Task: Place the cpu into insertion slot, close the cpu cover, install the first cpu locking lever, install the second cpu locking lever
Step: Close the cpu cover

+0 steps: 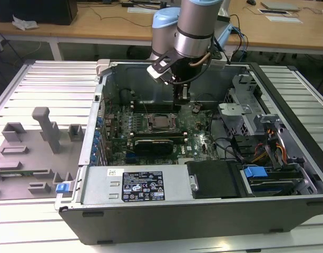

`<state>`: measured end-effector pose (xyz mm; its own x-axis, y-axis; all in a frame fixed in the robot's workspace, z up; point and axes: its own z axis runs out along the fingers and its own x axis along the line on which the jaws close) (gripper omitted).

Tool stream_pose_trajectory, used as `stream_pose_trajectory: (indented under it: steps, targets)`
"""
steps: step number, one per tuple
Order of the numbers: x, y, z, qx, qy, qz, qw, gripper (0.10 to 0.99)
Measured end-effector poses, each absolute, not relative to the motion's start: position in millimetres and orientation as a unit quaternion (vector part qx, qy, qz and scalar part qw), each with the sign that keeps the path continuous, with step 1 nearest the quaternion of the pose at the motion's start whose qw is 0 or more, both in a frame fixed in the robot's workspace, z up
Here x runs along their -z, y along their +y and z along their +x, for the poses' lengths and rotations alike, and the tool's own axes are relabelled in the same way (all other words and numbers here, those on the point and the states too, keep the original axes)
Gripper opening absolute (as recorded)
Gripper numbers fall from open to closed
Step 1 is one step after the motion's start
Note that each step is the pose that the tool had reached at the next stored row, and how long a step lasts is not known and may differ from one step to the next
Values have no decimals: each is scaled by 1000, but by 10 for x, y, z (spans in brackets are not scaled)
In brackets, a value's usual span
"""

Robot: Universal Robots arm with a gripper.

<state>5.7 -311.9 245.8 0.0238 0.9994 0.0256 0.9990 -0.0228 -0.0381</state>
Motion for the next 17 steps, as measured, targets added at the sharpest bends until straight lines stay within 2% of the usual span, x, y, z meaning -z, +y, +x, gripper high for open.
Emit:
stream_pose_trajectory:
  steps: [3,17]
  targets:
    - [-2447,-3118,-19,4,-699,-715,14,106]
    - [-2271,-3118,-322,2,-700,-714,13,106]
